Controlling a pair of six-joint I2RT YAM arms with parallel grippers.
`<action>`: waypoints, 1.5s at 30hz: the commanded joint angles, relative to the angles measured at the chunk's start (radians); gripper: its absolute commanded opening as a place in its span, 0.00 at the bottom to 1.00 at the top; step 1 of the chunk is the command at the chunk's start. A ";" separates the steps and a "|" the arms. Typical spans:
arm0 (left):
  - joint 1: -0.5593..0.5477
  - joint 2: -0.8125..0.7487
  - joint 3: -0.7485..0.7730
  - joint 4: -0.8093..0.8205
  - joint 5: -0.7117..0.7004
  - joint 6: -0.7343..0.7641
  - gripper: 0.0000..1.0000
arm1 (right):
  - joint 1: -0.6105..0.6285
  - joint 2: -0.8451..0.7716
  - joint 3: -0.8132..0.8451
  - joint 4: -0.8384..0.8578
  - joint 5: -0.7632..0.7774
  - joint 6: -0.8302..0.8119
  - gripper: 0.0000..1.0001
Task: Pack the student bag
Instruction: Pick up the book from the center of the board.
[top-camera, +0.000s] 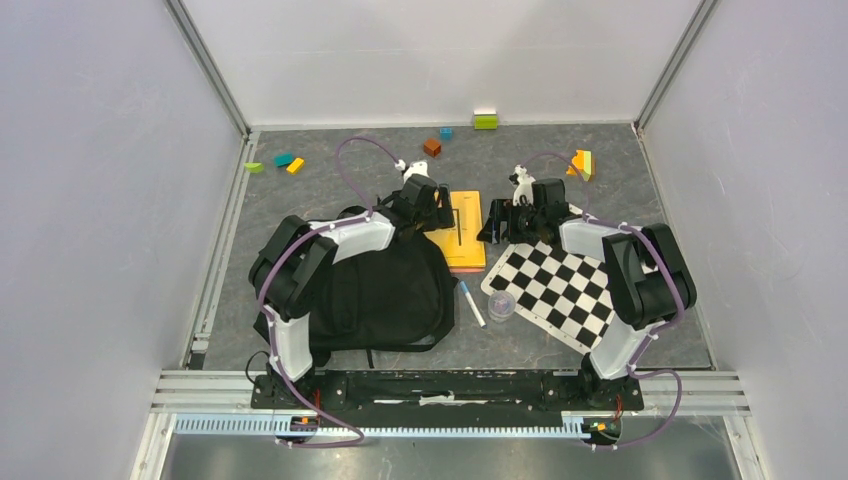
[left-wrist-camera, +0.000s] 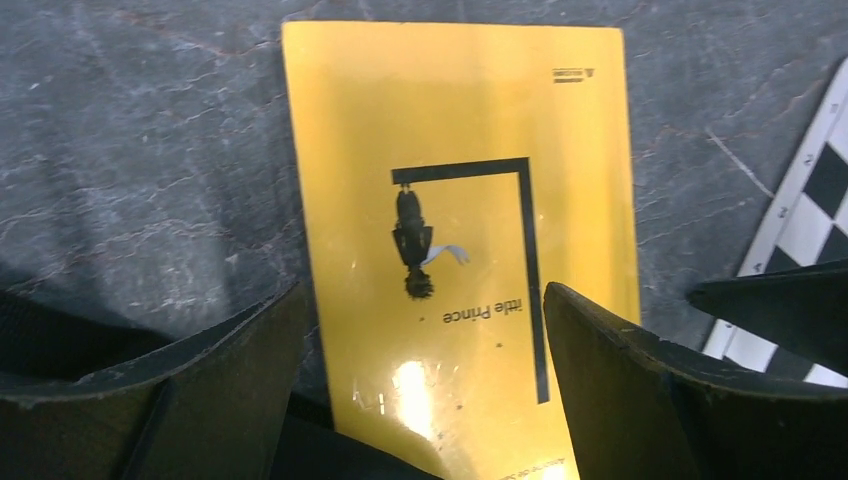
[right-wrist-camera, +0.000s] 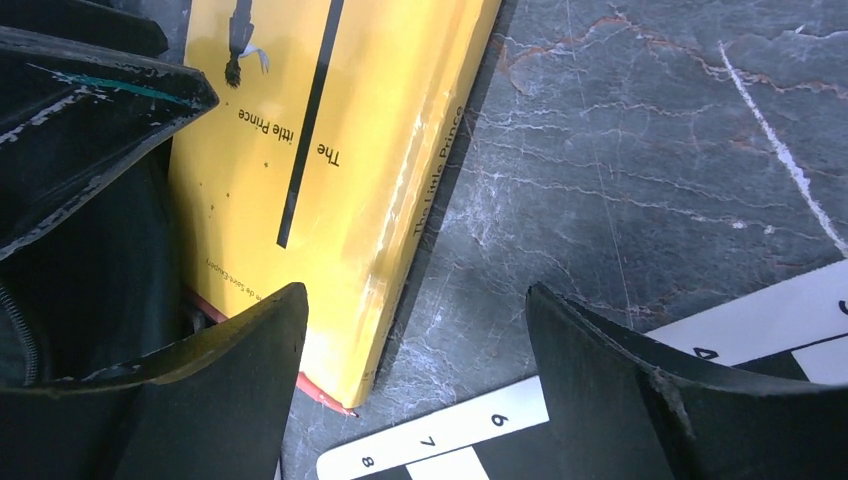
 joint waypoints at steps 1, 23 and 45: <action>0.005 -0.007 0.011 -0.072 -0.102 0.065 0.94 | -0.007 -0.019 -0.029 -0.013 0.030 -0.019 0.86; 0.011 0.033 -0.115 0.358 0.407 -0.184 0.41 | 0.021 0.112 -0.009 0.090 -0.143 0.042 0.78; 0.011 -0.185 -0.353 0.858 0.449 -0.337 0.02 | 0.023 0.068 -0.118 0.309 -0.277 0.232 0.42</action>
